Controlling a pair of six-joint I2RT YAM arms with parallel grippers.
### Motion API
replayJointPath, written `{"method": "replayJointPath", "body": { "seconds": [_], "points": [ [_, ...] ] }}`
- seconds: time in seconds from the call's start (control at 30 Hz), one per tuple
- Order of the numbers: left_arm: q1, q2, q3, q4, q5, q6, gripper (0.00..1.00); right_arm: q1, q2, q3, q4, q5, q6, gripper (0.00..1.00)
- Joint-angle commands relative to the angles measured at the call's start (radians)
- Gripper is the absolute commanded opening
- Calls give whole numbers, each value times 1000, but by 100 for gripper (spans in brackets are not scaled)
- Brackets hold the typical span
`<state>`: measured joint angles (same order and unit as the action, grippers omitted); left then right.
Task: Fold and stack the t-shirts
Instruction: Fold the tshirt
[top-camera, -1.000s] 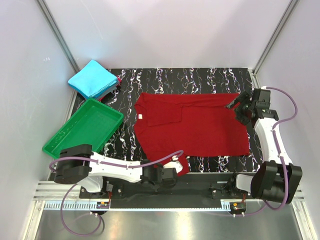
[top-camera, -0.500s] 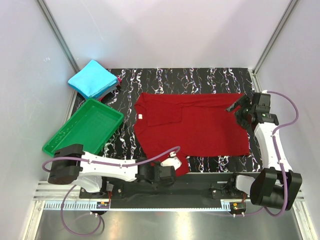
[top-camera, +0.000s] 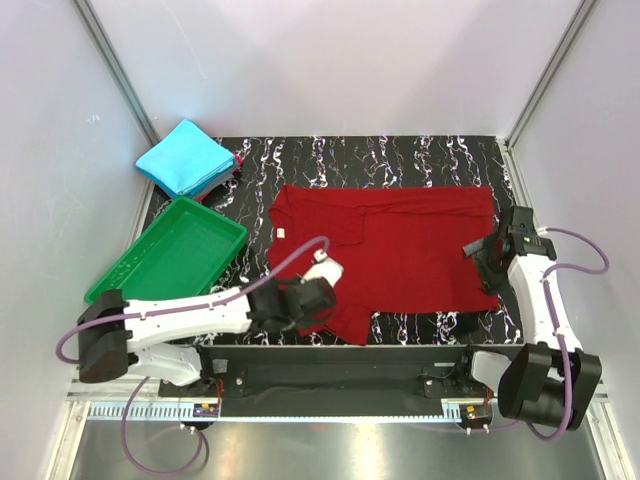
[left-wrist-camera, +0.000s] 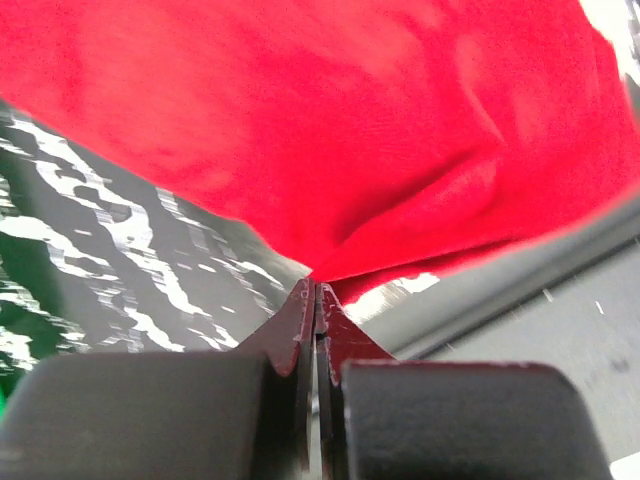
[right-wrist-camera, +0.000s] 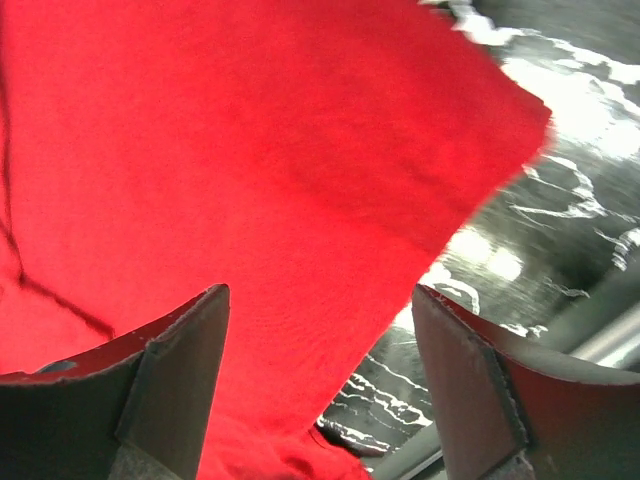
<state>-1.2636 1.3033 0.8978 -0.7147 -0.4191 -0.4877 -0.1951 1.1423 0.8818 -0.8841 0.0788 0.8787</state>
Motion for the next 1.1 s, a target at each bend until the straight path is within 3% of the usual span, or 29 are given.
{"method": "replayJointPath", "body": {
  "seconds": [0.0, 0.13, 0.23, 0.57, 0.9, 1.03, 1.07],
  "points": [
    [82, -70, 56, 53, -37, 113, 0, -12, -18, -27, -85, 133, 132, 79],
    [222, -67, 116, 77, 8, 204, 0, -23, 31, -63, -131, 234, 268, 72],
    [268, -41, 165, 80, 34, 254, 0, -29, 31, -112, -128, 301, 357, 68],
    [386, 13, 251, 86, 126, 316, 0, -105, 148, -118, -81, 495, 414, 68],
    [426, 51, 262, 80, 125, 313, 0, -190, 211, -83, -1, 608, 298, 66],
    [428, 53, 260, 80, 138, 302, 0, -190, 145, -46, 120, 453, 40, 47],
    [426, 56, 259, 80, 143, 302, 0, -190, 129, -49, 143, 347, 10, 42]
  ]
}}
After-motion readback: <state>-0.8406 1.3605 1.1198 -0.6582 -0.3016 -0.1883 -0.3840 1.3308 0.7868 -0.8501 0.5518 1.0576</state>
